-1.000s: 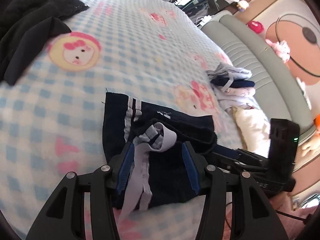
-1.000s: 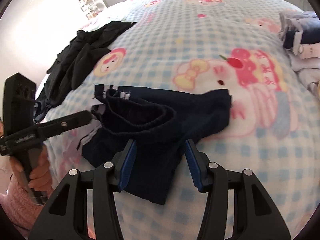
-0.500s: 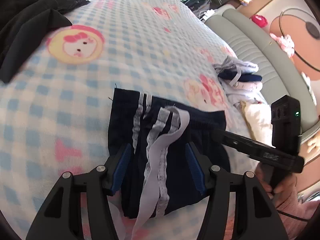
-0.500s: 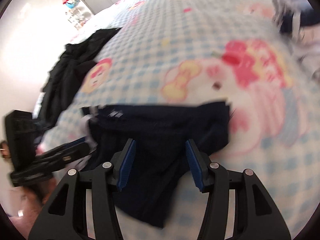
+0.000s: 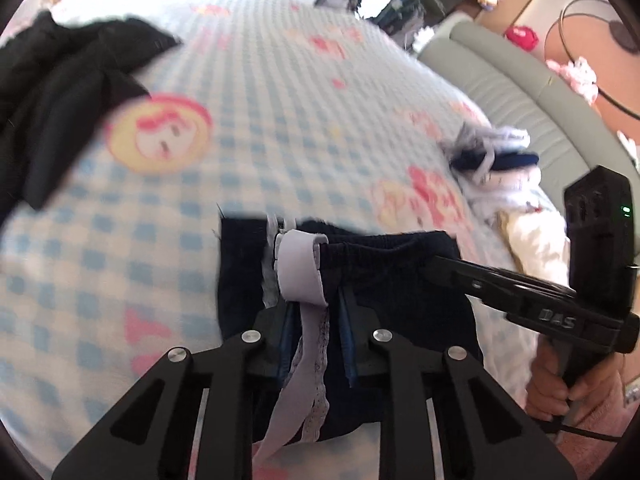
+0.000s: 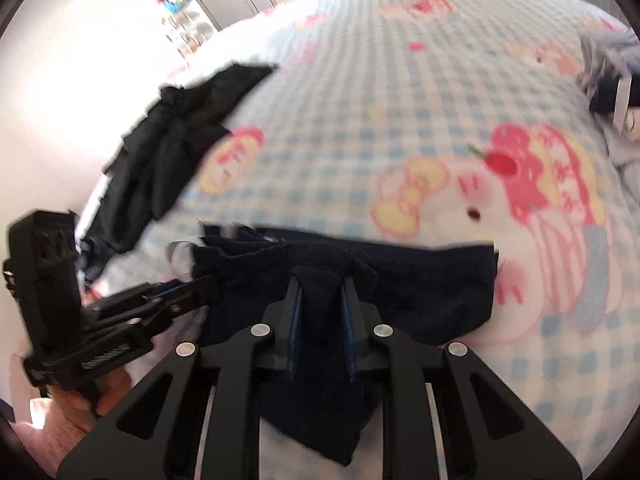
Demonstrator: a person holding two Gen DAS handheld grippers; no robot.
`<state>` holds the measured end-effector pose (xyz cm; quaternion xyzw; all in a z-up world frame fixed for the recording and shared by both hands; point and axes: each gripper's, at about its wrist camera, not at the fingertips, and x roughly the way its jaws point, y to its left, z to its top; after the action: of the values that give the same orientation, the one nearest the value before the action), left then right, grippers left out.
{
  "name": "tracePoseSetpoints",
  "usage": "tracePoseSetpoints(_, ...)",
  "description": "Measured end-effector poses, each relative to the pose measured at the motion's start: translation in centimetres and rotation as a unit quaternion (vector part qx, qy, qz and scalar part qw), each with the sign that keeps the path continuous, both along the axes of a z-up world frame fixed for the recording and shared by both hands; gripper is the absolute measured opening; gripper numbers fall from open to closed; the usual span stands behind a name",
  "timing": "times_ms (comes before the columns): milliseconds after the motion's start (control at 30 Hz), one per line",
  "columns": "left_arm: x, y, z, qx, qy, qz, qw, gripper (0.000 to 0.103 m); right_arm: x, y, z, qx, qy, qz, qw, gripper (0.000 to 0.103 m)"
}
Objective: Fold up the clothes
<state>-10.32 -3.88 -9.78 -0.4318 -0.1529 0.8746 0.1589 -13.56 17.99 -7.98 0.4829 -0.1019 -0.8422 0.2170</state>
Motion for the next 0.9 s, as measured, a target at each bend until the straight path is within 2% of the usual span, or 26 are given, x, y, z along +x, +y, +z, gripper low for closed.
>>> tracePoseSetpoints(33, -0.2, -0.1, 0.3, 0.0, 0.011, 0.003, 0.9999, 0.021, 0.0, 0.0, 0.5, -0.003, 0.01, -0.005, 1.0, 0.017)
tracePoseSetpoints(100, -1.3, 0.1, -0.3, 0.009, -0.004, -0.008, 0.9999, 0.023, -0.4, 0.1, 0.5, 0.005, 0.021, -0.017, 1.0, 0.017)
tracePoseSetpoints(133, -1.8, 0.0, -0.9, 0.01, -0.019, -0.008, 0.9997, 0.035, -0.8, 0.3, -0.1, 0.015, 0.01, -0.025, 1.0, 0.017)
tracePoseSetpoints(167, -2.2, -0.1, -1.5, 0.01, -0.035, -0.006, 0.9993, 0.041, -1.4, 0.5, -1.3, 0.025, -0.016, -0.035, 0.999, 0.019)
tracePoseSetpoints(233, -3.0, -0.2, -2.6, 0.01, -0.065, -0.002, 0.9978, 0.042, -1.9, 1.1, -2.7, 0.025, -0.049, -0.051, 0.997, 0.025)
tracePoseSetpoints(267, -2.7, -0.5, -2.3, 0.011, -0.059, 0.002, 0.9982, 0.042, -1.5, 1.6, -2.9, 0.012, -0.052, -0.055, 0.997, 0.027)
tracePoseSetpoints(333, -1.5, -1.8, -1.5, 0.017, -0.043, 0.021, 0.9987, 0.052, -0.5, 2.3, -2.4, -0.004, -0.043, -0.056, 0.997, 0.028)
tracePoseSetpoints(367, -0.9, -2.4, -1.1, 0.021, -0.035, 0.031, 0.9987, 0.052, 0.0, 2.6, -2.0, -0.006, -0.037, -0.056, 0.998, 0.03)
tracePoseSetpoints(467, 0.4, -3.6, -1.4, 0.037, -0.046, 0.041, 0.9974, 0.052, 1.4, 3.2, -1.0, -0.016, -0.028, -0.051, 0.998, 0.038)
tracePoseSetpoints(567, 1.8, -2.8, -2.1, 0.02, -0.058, 0.034, 0.9975, 0.052, 2.7, 2.7, -0.5, -0.018, -0.023, -0.028, 0.999, 0.041)
tracePoseSetpoints(700, 2.5, -1.5, -3.2, -0.008, -0.077, 0.03, 0.9965, 0.052, 4.2, 0.6, -2.2, 0.035, -0.043, 0.012, 0.998, 0.044)
tracePoseSetpoints(767, 2.4, -1.2, -3.9, -0.03, -0.092, 0.034, 0.9948, 0.052, 4.7, 0.3, -3.5, 0.064, -0.051, 0.003, 0.997, 0.044)
tracePoseSetpoints(800, 2.4, -1.3, -4.0, -0.037, -0.094, 0.037, 0.9941, 0.049, 4.9, 0.5, -4.0, 0.072, -0.053, -0.002, 0.996, 0.043)
tracePoseSetpoints(900, 2.7, -2.3, -3.4, -0.049, -0.091, 0.059, 0.9928, 0.048, 5.7, 1.5, -4.2, 0.082, -0.05, -0.015, 0.995, 0.041)
